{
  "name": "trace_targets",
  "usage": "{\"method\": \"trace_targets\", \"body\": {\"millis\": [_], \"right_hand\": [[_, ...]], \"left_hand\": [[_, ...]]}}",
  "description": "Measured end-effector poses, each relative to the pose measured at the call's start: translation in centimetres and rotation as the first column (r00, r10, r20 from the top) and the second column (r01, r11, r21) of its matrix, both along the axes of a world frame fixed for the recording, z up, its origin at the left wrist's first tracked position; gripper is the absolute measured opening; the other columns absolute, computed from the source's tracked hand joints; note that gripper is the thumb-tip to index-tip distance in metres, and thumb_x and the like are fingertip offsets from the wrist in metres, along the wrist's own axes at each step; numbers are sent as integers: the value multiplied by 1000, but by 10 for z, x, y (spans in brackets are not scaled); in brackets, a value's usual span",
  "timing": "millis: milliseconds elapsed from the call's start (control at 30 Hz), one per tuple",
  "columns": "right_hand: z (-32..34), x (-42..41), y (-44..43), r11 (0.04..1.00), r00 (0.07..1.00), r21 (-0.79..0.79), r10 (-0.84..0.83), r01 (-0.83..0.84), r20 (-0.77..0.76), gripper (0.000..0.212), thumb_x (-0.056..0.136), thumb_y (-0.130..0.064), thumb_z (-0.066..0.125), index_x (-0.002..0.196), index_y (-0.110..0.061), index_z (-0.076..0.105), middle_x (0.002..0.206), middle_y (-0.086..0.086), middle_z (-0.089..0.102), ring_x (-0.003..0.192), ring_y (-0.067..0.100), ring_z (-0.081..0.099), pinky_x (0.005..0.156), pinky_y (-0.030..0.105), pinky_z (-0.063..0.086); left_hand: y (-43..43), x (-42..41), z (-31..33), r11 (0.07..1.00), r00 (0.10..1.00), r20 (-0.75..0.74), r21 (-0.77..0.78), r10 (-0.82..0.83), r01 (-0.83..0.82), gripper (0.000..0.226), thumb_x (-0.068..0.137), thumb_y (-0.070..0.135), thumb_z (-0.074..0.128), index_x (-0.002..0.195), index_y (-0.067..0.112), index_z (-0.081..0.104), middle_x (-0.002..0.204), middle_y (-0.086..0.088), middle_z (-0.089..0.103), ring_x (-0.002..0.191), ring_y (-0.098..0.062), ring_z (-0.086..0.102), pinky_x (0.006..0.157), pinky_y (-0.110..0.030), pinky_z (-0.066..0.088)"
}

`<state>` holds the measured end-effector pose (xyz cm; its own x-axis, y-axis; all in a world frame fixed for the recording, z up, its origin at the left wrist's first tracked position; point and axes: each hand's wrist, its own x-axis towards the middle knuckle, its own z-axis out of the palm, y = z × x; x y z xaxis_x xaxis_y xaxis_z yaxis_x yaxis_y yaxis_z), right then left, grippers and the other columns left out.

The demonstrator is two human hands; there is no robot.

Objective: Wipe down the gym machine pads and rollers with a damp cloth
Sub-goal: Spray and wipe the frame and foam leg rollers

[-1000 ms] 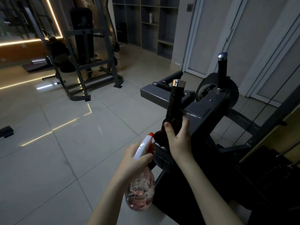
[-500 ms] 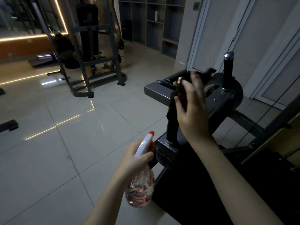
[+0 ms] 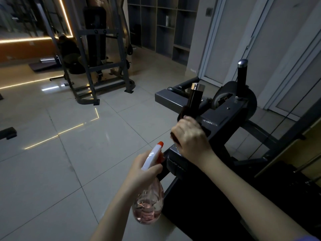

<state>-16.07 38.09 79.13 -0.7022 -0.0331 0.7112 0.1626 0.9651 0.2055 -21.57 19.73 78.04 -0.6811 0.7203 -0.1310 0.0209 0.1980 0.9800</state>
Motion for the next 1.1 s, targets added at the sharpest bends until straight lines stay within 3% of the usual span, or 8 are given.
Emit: {"method": "trace_targets", "body": {"millis": [133, 233, 333, 500, 600, 900, 1000, 1100], "right_hand": [[-7, 8, -15, 995, 995, -55, 74, -78, -66, 24, 67, 0, 73, 81, -8, 56, 73, 11, 57, 77, 28, 55, 101, 39, 37], [21, -1, -9, 997, 978, -73, 3, -19, -209, 26, 72, -2, 66, 93, -7, 52, 92, 18, 64, 99, 28, 52, 109, 40, 27], [26, -11, 5, 993, 992, 68, -88, 94, -85, 15, 75, -3, 66, 89, -7, 61, 107, 15, 66, 116, 32, 55, 113, 45, 20], [14, -8, 9, 989, 999, 139, -46, 50, -28, 9, 76, -3, 56, 79, -7, 63, 85, 11, 66, 100, 30, 64, 111, 43, 27], [7, -5, 4, 988, 1000, 152, -28, 29, -8, 10, 76, -2, 55, 78, -7, 63, 83, 11, 66, 96, 29, 65, 110, 40, 27], [-18, 9, -6, 993, 994, 100, 54, -63, 91, 11, 77, -3, 57, 79, -10, 65, 85, 7, 67, 99, 25, 64, 109, 37, 32], [-21, 13, -9, 995, 987, 85, 40, -53, 153, 8, 76, -4, 62, 80, -10, 66, 86, 7, 67, 99, 25, 64, 110, 36, 30], [-31, 18, -16, 996, 976, 81, 11, -29, 218, 14, 78, -7, 52, 78, -11, 66, 83, 7, 67, 97, 25, 65, 111, 35, 29]], "left_hand": [[-4, 0, 2, 1000, 1000, -25, -16, -6, 5, 53, 60, 32, 63, 103, 2, 60, 99, -27, 62, 91, -42, 61, 80, -58, 51], [-6, 1, 3, 1000, 1000, -16, -16, 8, -8, 40, 64, 25, 62, 100, 10, 63, 104, -24, 64, 96, -39, 63, 87, -57, 50], [-6, 3, 1, 1000, 1000, 5, -11, -5, 5, 30, 64, 24, 61, 92, 14, 61, 96, -20, 64, 88, -34, 62, 83, -49, 52], [-7, 10, 4, 999, 998, 58, 21, -33, 32, 24, 62, 21, 57, 85, 20, 54, 86, -7, 53, 73, -16, 50, 67, -27, 43], [-10, 11, 1, 999, 997, 70, 33, -38, 36, 20, 62, 20, 57, 81, 25, 52, 87, -6, 52, 77, -15, 49, 70, -31, 42], [-13, 8, -6, 998, 998, 34, 39, -58, 57, 30, 66, 18, 59, 95, 13, 56, 87, -8, 54, 79, -17, 50, 71, -36, 42], [-12, 7, -8, 998, 998, 15, 35, -59, 58, 36, 66, 18, 59, 97, 0, 59, 86, -8, 55, 78, -18, 51, 71, -37, 42], [-13, 7, -9, 997, 997, 9, 37, -72, 72, 33, 68, 19, 59, 96, 2, 60, 86, -7, 53, 79, -17, 49, 72, -37, 41]]}}
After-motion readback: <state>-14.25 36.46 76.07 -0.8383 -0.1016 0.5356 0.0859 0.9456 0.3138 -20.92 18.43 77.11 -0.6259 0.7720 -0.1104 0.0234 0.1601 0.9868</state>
